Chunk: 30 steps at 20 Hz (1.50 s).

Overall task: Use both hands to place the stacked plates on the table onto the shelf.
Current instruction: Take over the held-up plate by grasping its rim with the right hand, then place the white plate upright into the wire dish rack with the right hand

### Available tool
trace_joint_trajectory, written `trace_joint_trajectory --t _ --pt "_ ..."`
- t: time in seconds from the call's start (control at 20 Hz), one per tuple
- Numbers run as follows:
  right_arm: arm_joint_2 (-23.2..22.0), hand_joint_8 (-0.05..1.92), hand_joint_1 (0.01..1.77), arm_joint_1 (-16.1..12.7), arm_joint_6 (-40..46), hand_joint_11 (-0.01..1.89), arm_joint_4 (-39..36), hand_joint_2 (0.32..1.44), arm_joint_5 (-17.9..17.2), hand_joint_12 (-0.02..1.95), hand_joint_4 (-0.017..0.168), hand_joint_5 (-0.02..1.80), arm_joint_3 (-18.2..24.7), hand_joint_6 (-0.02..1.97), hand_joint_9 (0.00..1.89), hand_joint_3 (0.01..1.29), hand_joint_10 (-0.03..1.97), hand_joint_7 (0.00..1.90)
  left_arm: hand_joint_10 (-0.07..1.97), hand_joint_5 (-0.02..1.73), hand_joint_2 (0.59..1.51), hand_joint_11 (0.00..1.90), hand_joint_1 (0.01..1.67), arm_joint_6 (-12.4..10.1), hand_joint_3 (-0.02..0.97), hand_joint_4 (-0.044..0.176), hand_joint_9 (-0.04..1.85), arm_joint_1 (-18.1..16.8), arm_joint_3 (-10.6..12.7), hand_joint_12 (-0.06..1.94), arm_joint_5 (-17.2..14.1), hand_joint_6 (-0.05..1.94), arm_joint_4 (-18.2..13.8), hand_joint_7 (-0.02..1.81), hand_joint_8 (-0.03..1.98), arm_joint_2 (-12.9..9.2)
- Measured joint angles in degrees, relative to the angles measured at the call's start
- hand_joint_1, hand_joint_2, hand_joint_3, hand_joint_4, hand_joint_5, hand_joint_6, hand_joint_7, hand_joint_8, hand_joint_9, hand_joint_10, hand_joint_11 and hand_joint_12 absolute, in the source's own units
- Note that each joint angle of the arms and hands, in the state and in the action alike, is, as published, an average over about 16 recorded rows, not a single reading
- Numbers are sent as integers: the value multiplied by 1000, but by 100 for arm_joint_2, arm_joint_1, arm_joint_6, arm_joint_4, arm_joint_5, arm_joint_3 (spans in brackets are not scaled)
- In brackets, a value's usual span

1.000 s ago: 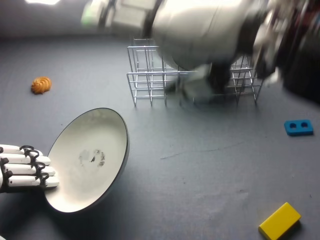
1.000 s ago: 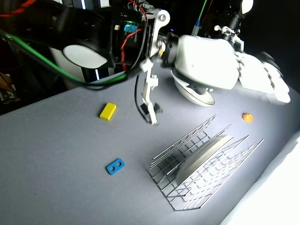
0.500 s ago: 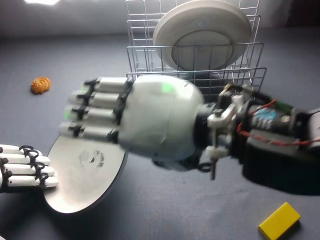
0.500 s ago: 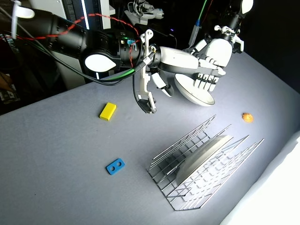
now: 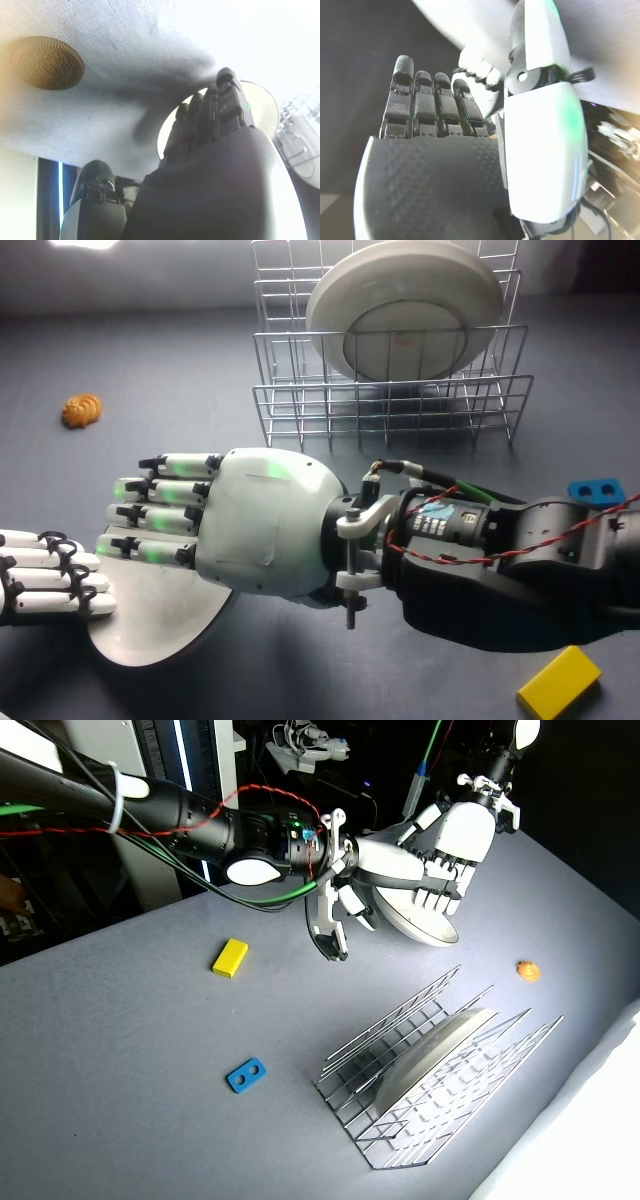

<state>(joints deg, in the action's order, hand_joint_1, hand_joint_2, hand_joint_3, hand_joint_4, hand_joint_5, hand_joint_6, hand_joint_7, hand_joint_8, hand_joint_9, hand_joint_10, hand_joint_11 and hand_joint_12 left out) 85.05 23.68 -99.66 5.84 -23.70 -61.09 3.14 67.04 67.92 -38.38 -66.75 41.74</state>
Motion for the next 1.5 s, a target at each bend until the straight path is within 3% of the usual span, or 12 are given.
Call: trace_joint_trajectory --t 0.3,0.5,0.95,1.15,1.5 --pt "413 19 1277 80 -38 26 110 926 -13 448 4 57 -362 22 45 14 -4 43 -33 19 1125 22 14 1 19 -4 -18 4 2 12 3 -7 12 -6 -13 1" --pt "562 79 1266 80 -58 130 153 947 -72 733 2 228 -487 127 240 14 104 238 -33 16 1126 22 14 0 20 -5 -17 5 7 12 7 -8 23 -6 -13 1" --pt "666 533 1221 54 -106 514 170 990 -241 1389 -5 664 -548 499 791 14 558 746 -19 15 1125 28 14 -8 20 -4 -1 -96 52 12 46 -10 180 5 -11 -6" --pt "632 775 1194 45 -118 652 161 1002 -294 1586 -8 801 -526 654 968 14 764 924 -9 16 1125 27 14 -14 20 -3 9 -292 152 11 102 -4 389 17 -8 -46" --pt "345 963 1192 -12 -138 678 185 994 -221 1593 -8 824 -267 710 964 15 893 964 4 26 1123 24 14 -20 21 2 20 -1022 464 11 177 11 745 41 -2 -147"
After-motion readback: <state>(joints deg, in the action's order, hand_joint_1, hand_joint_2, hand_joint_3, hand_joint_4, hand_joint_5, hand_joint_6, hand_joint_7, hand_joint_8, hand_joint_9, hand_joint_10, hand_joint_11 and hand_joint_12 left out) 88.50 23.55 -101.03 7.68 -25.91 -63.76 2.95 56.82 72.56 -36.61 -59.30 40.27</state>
